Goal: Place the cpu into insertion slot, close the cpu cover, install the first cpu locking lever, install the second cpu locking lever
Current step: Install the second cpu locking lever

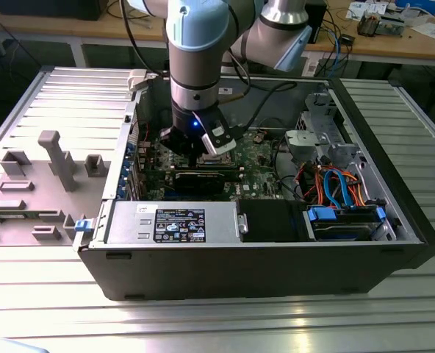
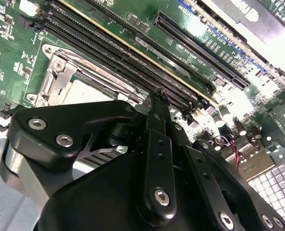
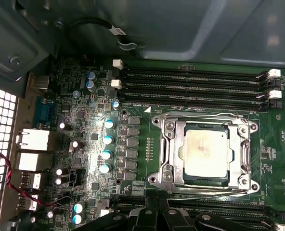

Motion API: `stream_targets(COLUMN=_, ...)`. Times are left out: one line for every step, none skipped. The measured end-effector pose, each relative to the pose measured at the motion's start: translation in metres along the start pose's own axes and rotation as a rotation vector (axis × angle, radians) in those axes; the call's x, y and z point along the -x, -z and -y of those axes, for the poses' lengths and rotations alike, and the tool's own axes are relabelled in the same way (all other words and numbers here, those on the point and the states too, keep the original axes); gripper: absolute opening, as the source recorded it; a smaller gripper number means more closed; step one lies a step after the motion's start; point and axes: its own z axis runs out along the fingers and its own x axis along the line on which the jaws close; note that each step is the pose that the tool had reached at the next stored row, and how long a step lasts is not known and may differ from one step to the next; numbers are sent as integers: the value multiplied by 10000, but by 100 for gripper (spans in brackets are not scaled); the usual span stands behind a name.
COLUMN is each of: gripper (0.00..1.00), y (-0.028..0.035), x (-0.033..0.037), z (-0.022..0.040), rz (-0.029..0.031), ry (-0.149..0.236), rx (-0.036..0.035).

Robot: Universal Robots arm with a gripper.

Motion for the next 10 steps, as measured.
stream_targets(gripper=11, y=1, x=-1, z=13, rz=0, ry=0, rx=11)
stream_targets(gripper=11, y=0, x=-2, z=24, rz=-1, ry=-1, rx=19)
stream_targets(gripper=11, y=-3, x=-3, z=28, rz=1, ry=-2, rx=29)
stream_targets(gripper=11, y=-3, x=-3, z=31, rz=0, ry=0, rx=37)
stream_targets(gripper=11, y=-3, x=-2, z=34, rz=2, ry=1, rx=46)
stream_targets(gripper=11, y=-3, x=-3, z=40, rz=2, ry=0, rx=60)
stream_targets(gripper=11, y=-7, x=-3, z=40, rz=4, ry=-1, rx=71)
stream_targets(gripper=11, y=-10, x=-3, z=42, rz=5, ry=0, rx=91)
stream_targets(gripper=11, y=-18, x=-3, z=44, rz=8, ry=2, rx=162)
stream_targets(gripper=11, y=-24, x=-3, z=44, rz=12, ry=2, rx=205)
